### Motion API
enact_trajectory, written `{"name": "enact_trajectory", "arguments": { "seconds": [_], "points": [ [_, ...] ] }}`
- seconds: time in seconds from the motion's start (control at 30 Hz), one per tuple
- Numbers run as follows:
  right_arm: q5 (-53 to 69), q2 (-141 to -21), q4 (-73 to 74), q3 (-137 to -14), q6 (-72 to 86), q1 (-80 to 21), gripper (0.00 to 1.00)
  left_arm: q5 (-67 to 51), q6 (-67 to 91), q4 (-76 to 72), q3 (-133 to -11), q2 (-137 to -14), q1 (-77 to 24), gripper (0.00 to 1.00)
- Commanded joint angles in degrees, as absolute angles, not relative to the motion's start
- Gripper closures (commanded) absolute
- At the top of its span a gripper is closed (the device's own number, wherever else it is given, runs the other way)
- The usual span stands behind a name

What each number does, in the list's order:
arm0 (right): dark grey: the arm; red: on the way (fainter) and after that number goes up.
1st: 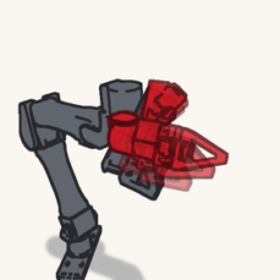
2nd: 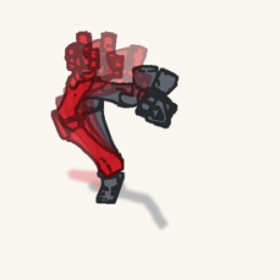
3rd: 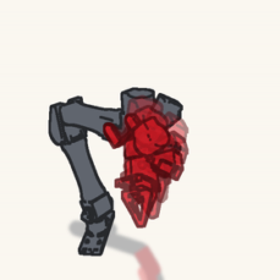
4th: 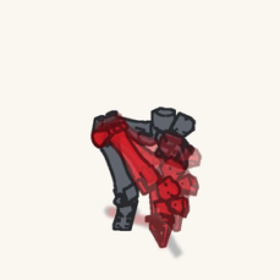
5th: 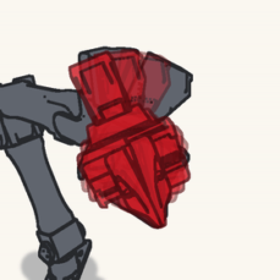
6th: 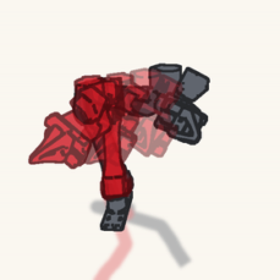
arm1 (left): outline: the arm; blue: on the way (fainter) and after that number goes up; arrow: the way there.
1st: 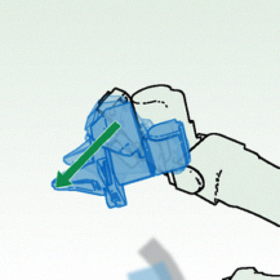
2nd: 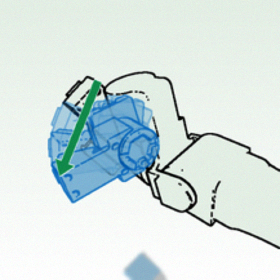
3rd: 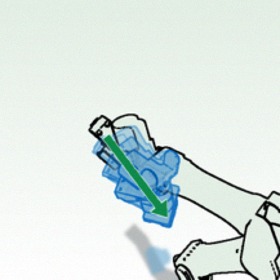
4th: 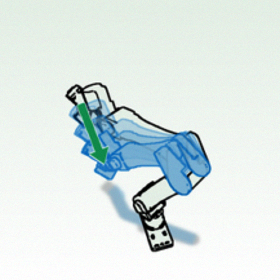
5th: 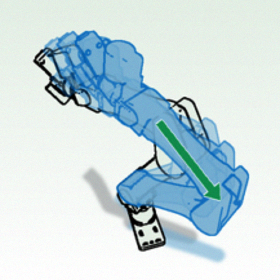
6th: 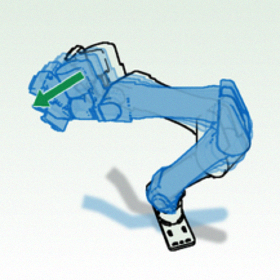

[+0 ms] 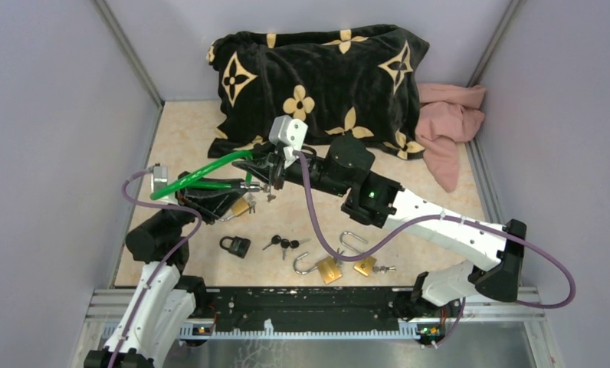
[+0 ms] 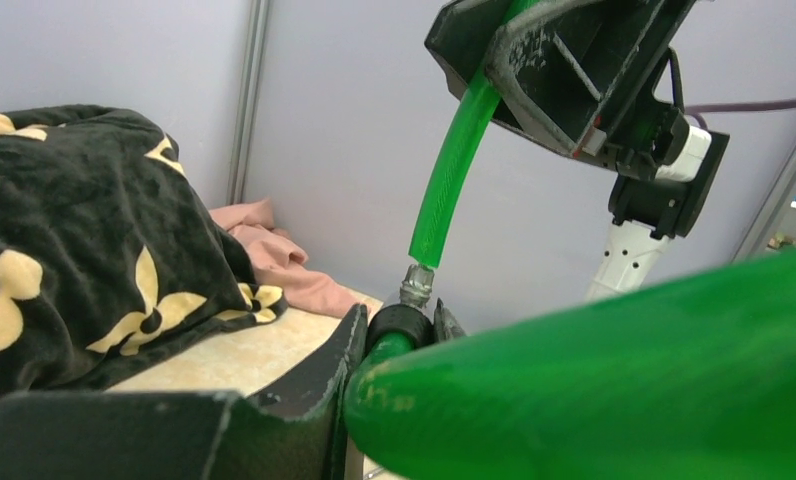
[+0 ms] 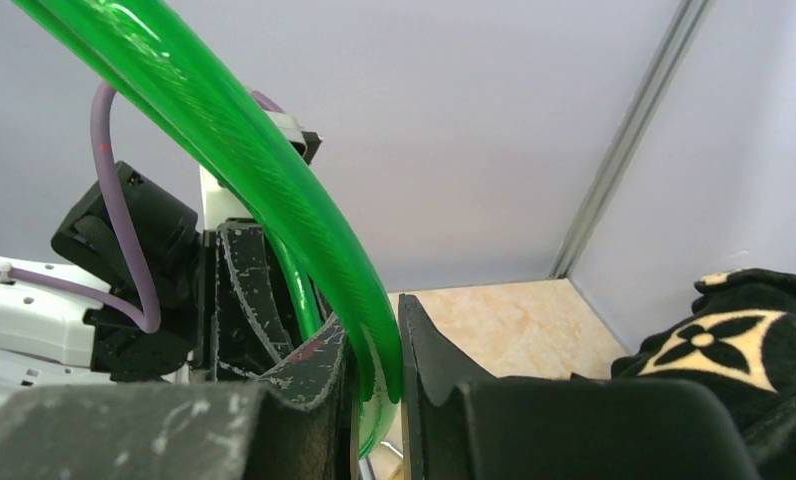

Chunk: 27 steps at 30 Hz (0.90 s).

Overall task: Lock with the key
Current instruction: Lock the lock.

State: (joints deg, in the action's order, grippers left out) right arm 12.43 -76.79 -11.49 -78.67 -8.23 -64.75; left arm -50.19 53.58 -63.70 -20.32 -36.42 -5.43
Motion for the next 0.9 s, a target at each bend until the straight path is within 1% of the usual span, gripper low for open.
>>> {"name": "enact_trajectory", "arguments": {
  "seconds": [0.0, 0.03, 0.17, 0.3, 0.43, 0.5, 0.6, 0.63, 0.8, 0.87],
  "points": [
    [18.58, -78.84, -13.51, -82.81, -5.42, -66.62, 1.00, -49.67, 55.44, -66.80, -20.48, -36.04, -5.71, 0.68],
    [18.96, -79.50, -13.56, -83.15, -5.05, -66.62, 1.00, -49.38, 55.80, -67.43, -20.48, -36.11, -5.77, 0.70],
    [19.16, -80.85, -14.14, -83.08, -3.76, -66.62, 1.00, -47.28, 57.21, -68.78, -20.30, -35.62, -5.80, 1.00],
    [18.83, -81.27, -13.65, -82.99, -3.61, -66.62, 1.00, -42.66, 61.00, -70.70, -19.85, -34.10, -5.71, 1.00],
    [19.86, -81.97, -13.62, -83.60, -3.60, -66.62, 1.00, -36.91, 63.34, -68.53, -18.19, -31.77, -4.51, 1.00],
    [21.28, -82.61, -13.79, -83.92, -3.60, -66.62, 0.95, -35.55, 63.55, -68.47, -17.42, -30.91, -4.00, 1.00],
    [21.71, -83.47, -15.13, -83.86, -3.29, -66.62, 0.83, -35.63, 62.46, -69.59, -16.98, -29.25, -3.78, 1.00],
    [21.85, -83.66, -15.65, -83.93, -3.21, -66.62, 0.80, -35.75, 62.00, -70.43, -16.96, -29.00, -3.78, 1.00],
    [22.15, -83.90, -17.22, -83.94, -2.74, -66.62, 0.73, -34.98, 61.24, -71.32, -16.76, -28.35, -3.78, 1.00],
    [22.48, -83.82, -17.10, -83.94, -2.80, -66.62, 0.71, -35.23, 60.46, -71.45, -16.63, -28.22, -3.78, 1.00]
  ]
}}
